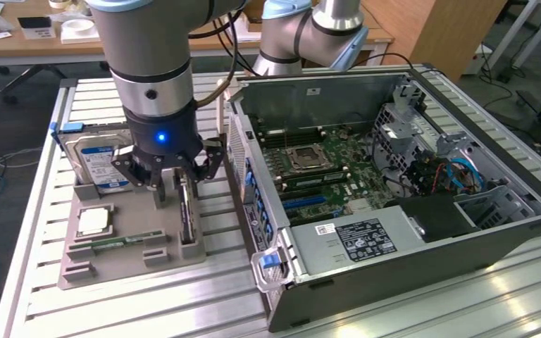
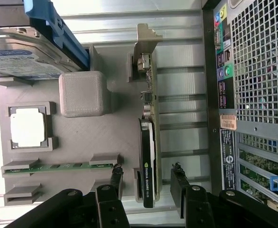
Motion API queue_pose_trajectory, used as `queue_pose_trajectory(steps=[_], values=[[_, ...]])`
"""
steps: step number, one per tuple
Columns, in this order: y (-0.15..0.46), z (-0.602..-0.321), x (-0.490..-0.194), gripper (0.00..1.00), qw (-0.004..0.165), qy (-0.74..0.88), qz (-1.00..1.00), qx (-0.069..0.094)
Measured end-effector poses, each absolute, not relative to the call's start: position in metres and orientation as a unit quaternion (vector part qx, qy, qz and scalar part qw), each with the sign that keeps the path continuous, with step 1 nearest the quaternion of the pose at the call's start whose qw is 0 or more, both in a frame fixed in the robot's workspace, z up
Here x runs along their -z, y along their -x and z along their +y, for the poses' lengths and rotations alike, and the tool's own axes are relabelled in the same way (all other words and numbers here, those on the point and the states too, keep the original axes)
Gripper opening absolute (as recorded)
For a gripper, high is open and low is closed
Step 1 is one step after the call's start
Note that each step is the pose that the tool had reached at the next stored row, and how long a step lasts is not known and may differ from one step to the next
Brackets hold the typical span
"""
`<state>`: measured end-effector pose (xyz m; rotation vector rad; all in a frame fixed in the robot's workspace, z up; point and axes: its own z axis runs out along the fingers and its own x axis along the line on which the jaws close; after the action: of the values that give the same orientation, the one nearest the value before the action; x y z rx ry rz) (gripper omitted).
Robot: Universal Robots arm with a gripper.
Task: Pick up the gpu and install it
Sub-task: 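Pick up the gpu and move the gpu toward the slot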
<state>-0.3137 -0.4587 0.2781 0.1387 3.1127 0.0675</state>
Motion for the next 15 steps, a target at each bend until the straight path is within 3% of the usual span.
queue_pose_trajectory(steps=[15], values=[[0.314,-0.459,-0.265,0.53,0.013,-0.045,0.999,-0.022]])
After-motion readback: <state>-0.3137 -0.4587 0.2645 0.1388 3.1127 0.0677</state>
